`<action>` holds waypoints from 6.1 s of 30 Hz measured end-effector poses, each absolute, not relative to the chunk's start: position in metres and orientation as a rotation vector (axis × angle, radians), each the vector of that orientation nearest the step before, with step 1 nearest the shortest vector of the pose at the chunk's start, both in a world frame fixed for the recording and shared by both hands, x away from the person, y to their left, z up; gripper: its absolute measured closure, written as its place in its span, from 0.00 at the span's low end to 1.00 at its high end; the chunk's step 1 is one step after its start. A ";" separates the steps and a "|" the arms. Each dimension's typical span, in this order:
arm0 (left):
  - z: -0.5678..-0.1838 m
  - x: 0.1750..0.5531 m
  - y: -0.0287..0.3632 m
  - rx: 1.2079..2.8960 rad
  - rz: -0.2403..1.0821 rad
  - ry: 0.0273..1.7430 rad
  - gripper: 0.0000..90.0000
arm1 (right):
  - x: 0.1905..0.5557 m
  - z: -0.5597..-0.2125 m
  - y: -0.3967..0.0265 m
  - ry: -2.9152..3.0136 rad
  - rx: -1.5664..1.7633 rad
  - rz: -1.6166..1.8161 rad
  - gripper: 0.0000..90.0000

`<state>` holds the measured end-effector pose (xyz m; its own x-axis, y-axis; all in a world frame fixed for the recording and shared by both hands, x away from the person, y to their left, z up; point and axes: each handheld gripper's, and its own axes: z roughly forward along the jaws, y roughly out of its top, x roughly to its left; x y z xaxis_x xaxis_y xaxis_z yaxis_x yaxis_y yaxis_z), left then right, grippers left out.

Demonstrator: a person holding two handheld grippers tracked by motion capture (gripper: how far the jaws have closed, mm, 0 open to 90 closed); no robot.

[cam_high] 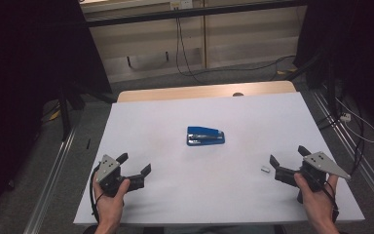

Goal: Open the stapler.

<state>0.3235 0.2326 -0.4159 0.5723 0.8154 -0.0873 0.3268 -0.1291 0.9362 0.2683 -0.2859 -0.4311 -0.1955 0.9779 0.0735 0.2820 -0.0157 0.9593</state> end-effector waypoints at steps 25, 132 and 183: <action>-0.415 0.320 0.224 1.781 0.529 0.898 0.05 | 0.270 -0.431 -0.268 1.662 1.283 1.256 0.01; -0.425 0.454 0.121 1.927 0.430 0.765 0.05 | 0.405 -0.438 -0.136 2.050 0.985 1.499 0.75; -0.446 0.464 0.102 2.017 0.339 0.872 1.00 | 0.431 -0.459 -0.113 2.298 1.022 1.176 1.00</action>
<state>0.4643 0.1019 -0.4465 0.7155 0.6929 -0.0895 0.4508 -0.3599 0.8169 0.4306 -0.1125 -0.4588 -0.6723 0.7403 0.0060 0.4377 0.3910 0.8097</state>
